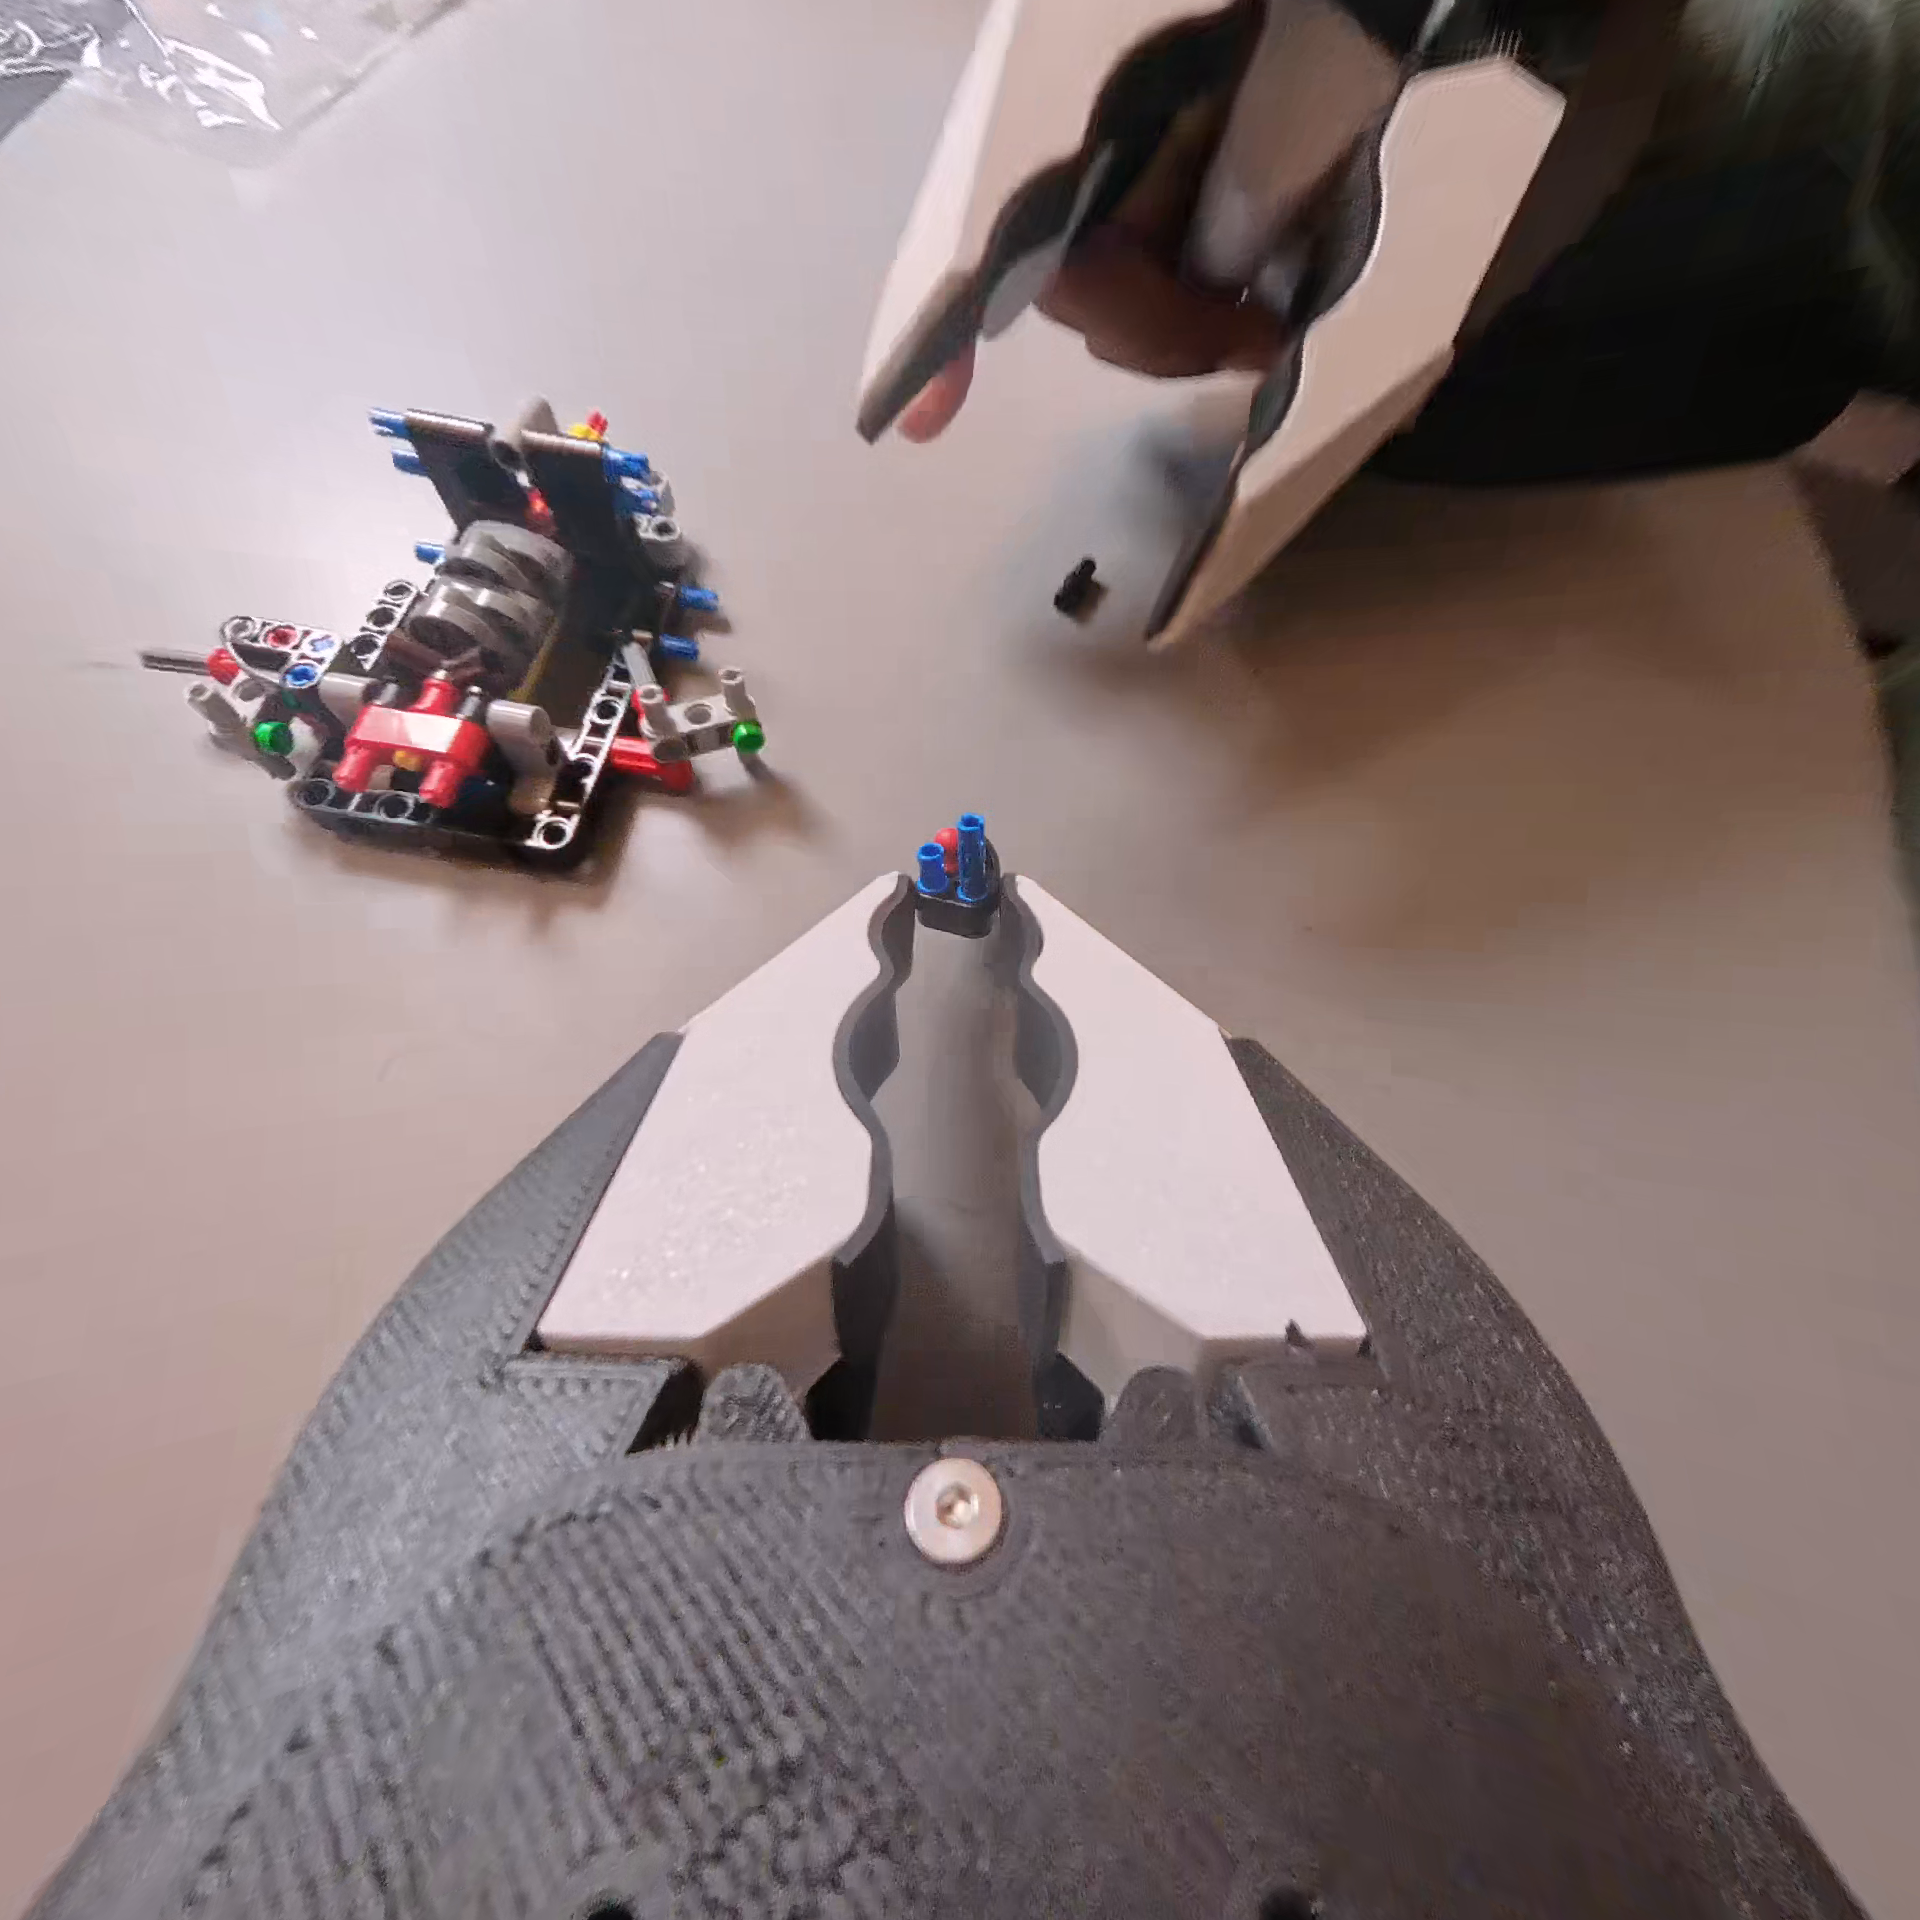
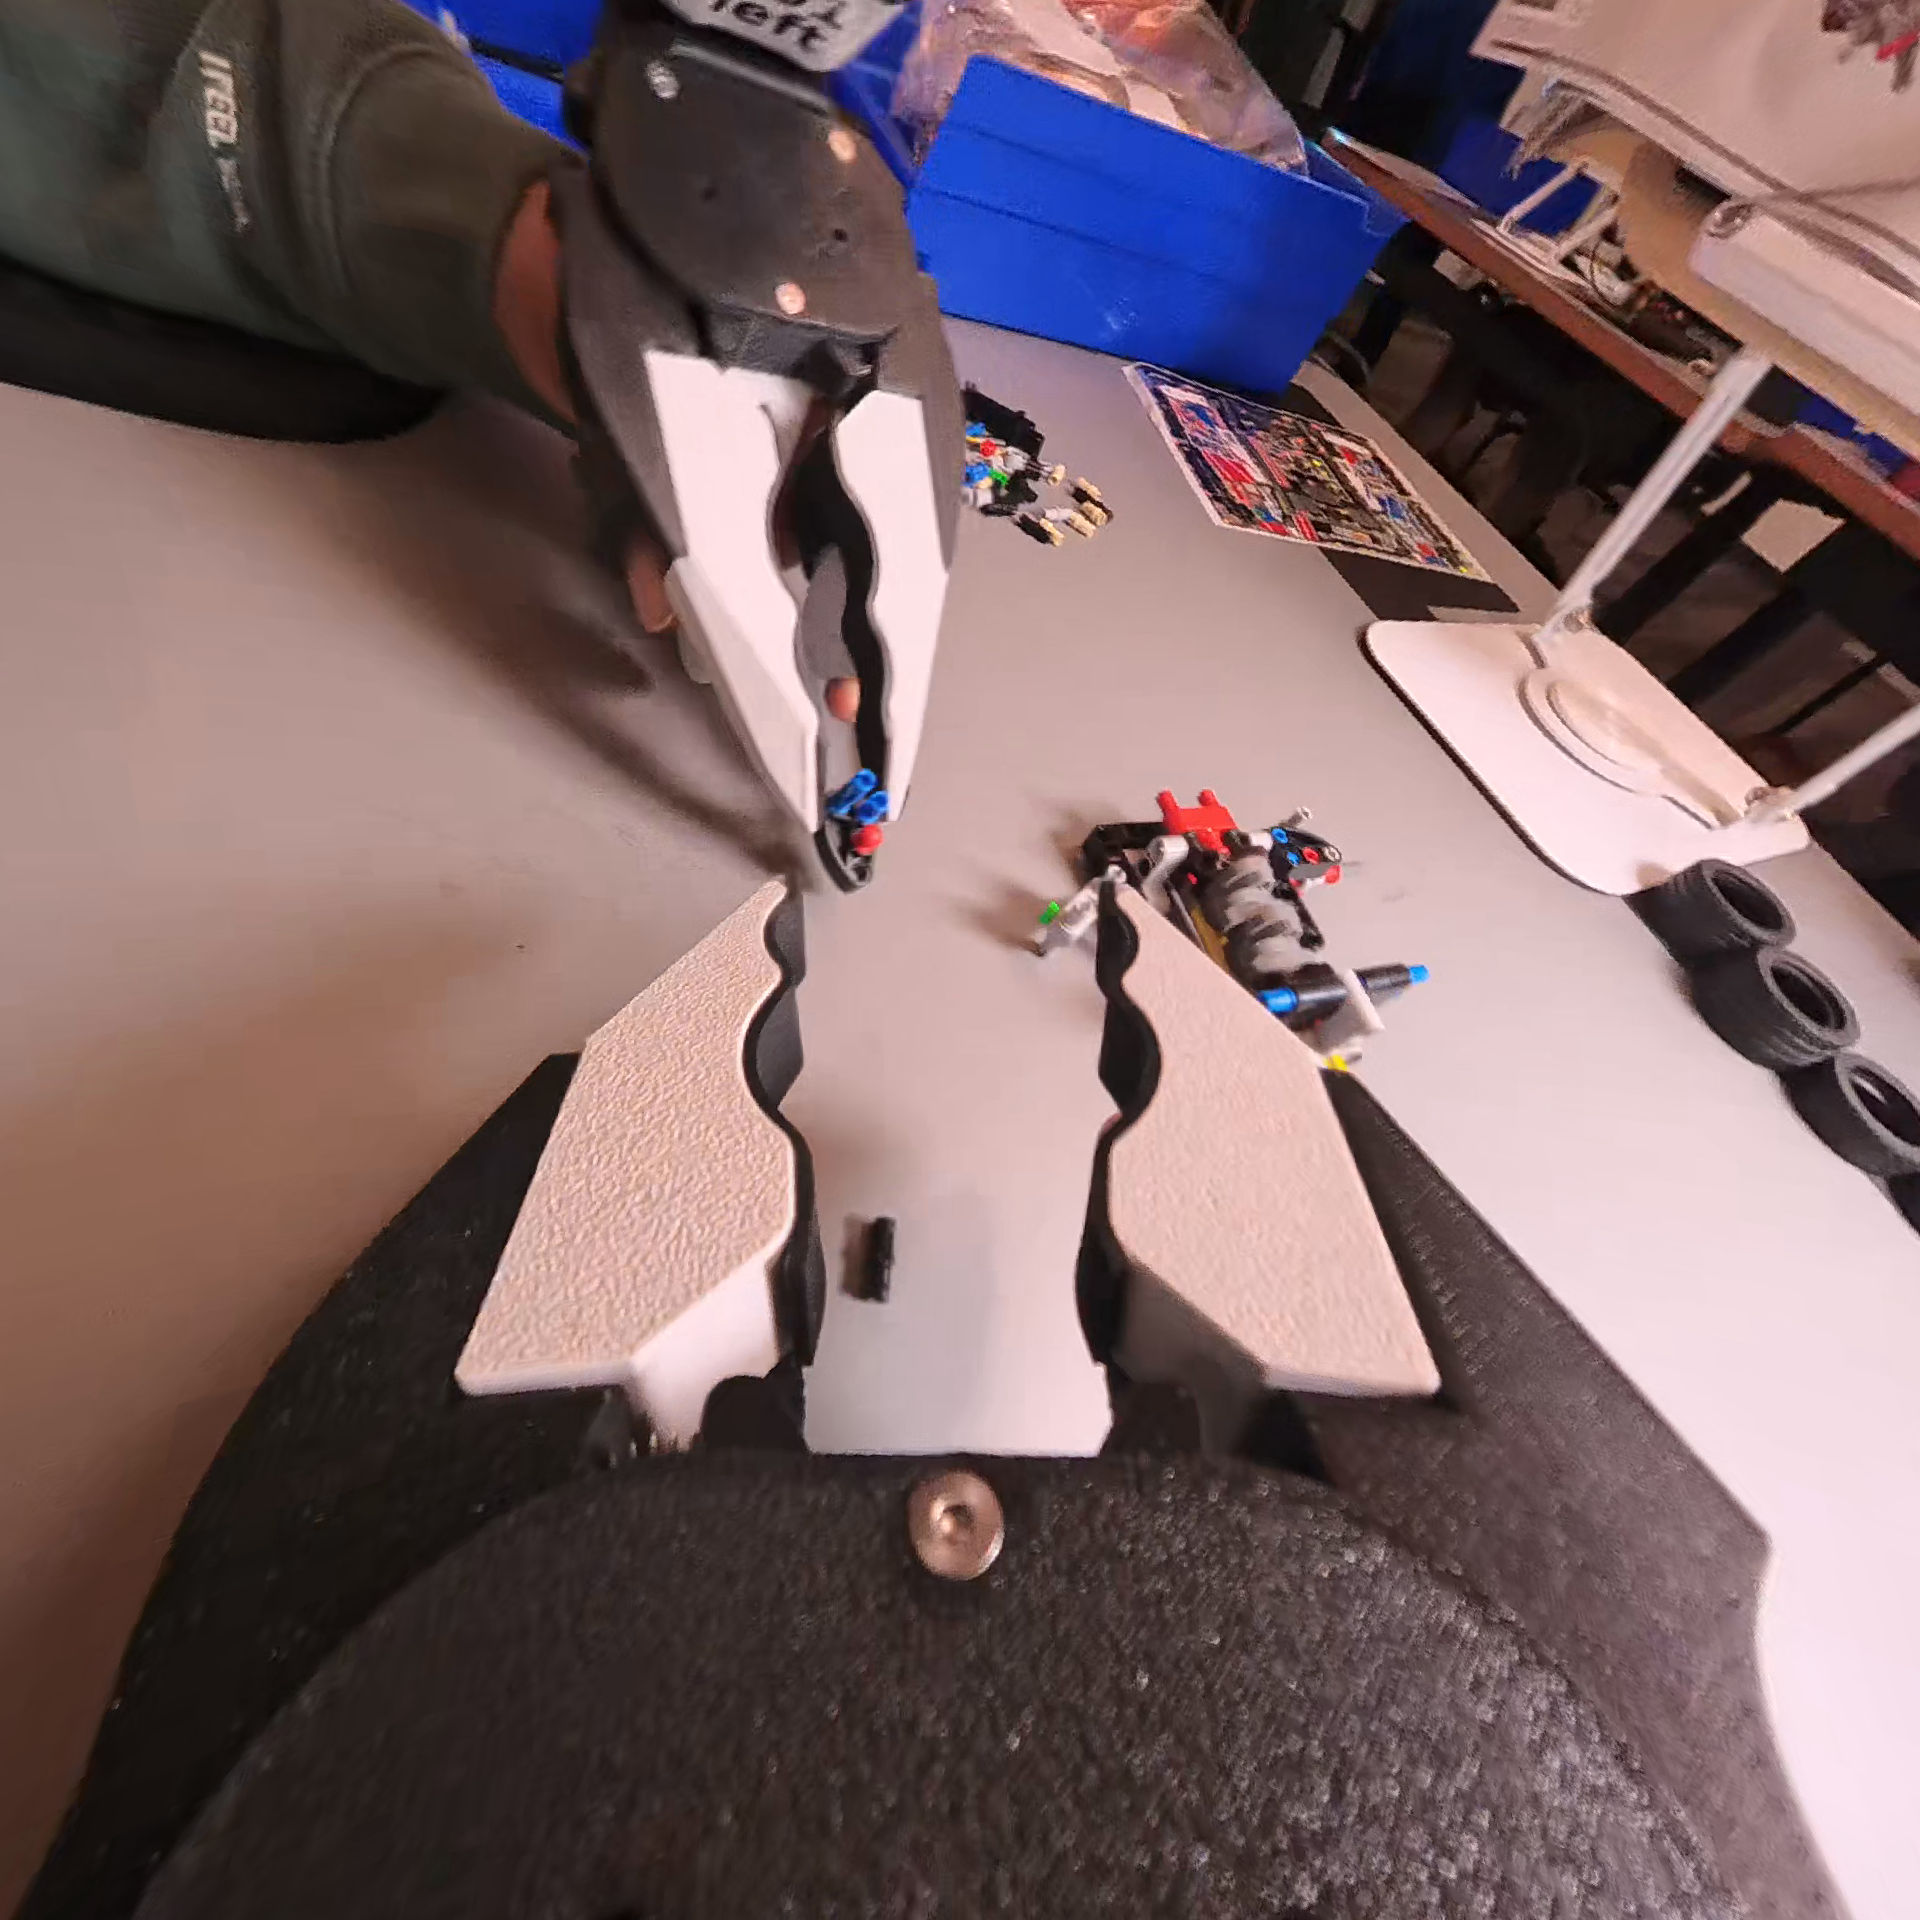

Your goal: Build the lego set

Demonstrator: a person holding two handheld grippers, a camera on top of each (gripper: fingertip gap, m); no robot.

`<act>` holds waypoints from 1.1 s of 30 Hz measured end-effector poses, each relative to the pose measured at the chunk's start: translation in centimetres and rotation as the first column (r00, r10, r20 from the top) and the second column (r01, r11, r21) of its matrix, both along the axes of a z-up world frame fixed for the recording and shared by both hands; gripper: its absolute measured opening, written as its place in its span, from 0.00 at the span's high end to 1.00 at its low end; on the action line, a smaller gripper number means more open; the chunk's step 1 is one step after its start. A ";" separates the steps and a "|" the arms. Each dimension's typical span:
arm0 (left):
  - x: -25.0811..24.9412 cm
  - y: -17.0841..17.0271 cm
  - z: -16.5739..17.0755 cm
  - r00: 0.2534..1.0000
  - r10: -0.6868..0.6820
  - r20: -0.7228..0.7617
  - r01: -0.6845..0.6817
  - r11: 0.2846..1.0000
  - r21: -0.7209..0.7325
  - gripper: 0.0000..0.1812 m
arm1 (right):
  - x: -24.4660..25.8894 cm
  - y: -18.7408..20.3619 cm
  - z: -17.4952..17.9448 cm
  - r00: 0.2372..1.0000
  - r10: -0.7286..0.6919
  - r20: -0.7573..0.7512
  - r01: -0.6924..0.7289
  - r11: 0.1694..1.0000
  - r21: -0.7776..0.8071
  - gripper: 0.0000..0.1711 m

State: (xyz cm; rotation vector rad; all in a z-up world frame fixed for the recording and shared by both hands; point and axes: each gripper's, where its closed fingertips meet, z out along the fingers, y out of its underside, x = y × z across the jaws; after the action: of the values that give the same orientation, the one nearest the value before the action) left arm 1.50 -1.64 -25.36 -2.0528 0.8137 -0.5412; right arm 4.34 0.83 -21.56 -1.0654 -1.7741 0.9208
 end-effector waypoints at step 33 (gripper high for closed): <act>0.4 -2.0 -0.4 0.980 -0.146 -0.132 0.151 0.988 0.031 0.85 | 5.0 2.2 -5.5 0.903 -0.070 0.423 0.005 0.988 0.152 0.99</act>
State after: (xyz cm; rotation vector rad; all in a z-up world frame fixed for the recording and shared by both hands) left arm 1.87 -3.67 -25.81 -2.0161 1.0530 -0.4728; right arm 9.34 3.08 -27.07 -1.2693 -2.1328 0.5427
